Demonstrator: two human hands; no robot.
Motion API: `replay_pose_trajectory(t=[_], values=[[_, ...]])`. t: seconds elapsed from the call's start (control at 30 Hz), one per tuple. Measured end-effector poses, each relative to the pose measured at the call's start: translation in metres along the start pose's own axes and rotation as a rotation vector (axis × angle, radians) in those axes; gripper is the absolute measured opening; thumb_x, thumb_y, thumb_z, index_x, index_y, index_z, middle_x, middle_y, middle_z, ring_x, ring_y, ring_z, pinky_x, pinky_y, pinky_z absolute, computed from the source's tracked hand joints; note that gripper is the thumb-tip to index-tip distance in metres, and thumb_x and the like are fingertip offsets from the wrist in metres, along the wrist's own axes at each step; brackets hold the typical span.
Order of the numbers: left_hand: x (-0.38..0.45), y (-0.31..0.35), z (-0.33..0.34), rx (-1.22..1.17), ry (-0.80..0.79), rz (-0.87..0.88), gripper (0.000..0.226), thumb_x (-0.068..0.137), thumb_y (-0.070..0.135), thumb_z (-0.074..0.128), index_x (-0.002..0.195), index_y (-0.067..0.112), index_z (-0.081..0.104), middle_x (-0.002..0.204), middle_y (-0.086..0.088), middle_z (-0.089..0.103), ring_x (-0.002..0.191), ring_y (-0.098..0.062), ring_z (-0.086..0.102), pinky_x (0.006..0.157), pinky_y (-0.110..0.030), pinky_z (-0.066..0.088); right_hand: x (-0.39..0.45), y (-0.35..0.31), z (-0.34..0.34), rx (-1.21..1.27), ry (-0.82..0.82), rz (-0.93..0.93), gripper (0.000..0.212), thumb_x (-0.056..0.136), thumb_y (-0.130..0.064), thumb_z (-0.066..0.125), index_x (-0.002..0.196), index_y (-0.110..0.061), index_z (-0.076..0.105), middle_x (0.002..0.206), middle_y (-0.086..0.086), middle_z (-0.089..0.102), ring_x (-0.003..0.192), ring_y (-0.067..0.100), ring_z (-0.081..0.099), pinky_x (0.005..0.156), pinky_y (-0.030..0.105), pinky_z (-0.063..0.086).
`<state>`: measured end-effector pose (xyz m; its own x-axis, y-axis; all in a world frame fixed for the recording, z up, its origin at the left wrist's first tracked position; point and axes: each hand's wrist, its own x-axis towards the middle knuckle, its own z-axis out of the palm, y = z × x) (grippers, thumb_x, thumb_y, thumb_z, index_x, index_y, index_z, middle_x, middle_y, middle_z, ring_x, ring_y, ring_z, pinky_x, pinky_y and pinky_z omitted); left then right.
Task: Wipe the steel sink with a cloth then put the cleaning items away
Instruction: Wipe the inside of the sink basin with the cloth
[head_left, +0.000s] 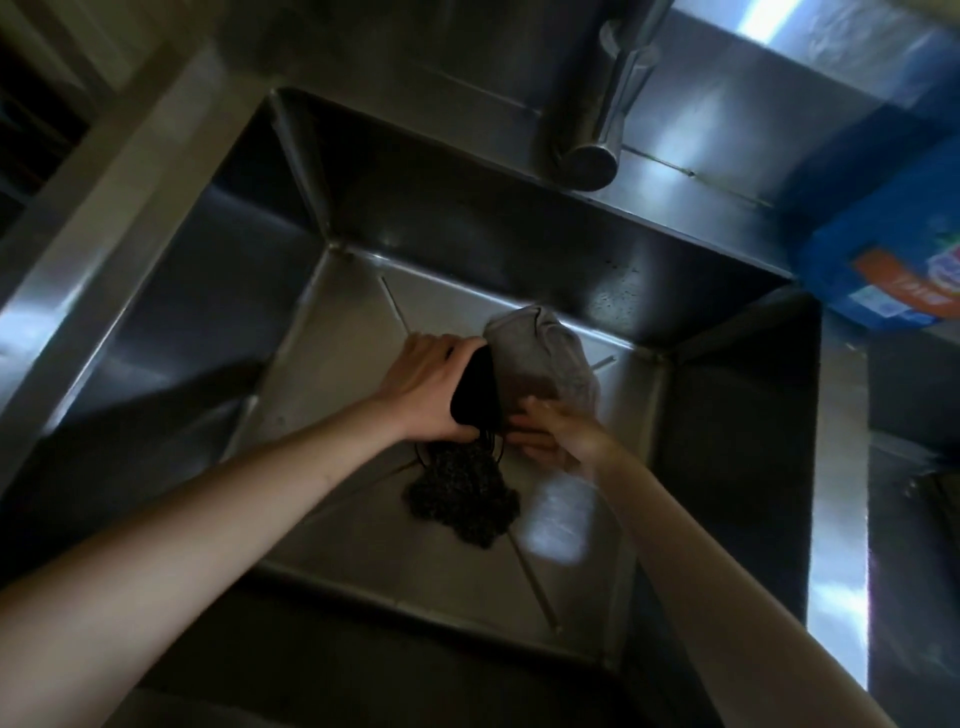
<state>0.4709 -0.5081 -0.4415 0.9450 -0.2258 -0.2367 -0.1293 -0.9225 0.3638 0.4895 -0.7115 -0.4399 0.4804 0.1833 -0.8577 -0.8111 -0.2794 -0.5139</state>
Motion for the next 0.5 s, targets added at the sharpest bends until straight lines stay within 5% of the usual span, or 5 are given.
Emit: replay_pose_trajectory(t=[0.2, 0.37, 0.5], values=[[0.0, 0.032, 0.013, -0.034, 0.014, 0.126, 0.104, 0.052, 0.062, 0.07, 0.138, 0.017, 0.034, 0.129, -0.01, 0.052, 0.114, -0.035, 0.05, 0.101, -0.041, 0.036, -0.018, 0.01, -0.007, -0.045, 0.0, -0.036, 0.02, 0.088, -0.004, 0.062, 0.103, -0.017, 0.06, 0.087, -0.002, 0.065, 0.076, 0.009, 0.063, 0.06, 0.018, 0.053], [0.006, 0.042, 0.023, 0.035, -0.125, 0.156, 0.127, 0.053, 0.069, 0.072, 0.15, 0.023, 0.004, 0.152, -0.008, 0.025, 0.136, -0.03, 0.028, 0.112, -0.045, 0.023, -0.032, 0.025, -0.024, -0.03, 0.169, -0.034, 0.024, 0.083, 0.007, 0.064, 0.089, -0.015, 0.058, 0.086, 0.005, 0.063, 0.071, 0.011, 0.06, 0.049, 0.015, 0.051], [0.013, 0.038, 0.023, 0.031, -0.16, 0.064, 0.123, 0.057, 0.071, 0.069, 0.151, 0.028, 0.001, 0.155, -0.006, 0.019, 0.14, -0.028, 0.021, 0.113, -0.048, 0.015, -0.046, 0.036, -0.046, -0.103, 0.243, 0.086, 0.031, 0.085, 0.016, 0.056, 0.113, 0.004, 0.058, 0.115, 0.022, 0.059, 0.096, 0.031, 0.061, 0.085, 0.035, 0.052]])
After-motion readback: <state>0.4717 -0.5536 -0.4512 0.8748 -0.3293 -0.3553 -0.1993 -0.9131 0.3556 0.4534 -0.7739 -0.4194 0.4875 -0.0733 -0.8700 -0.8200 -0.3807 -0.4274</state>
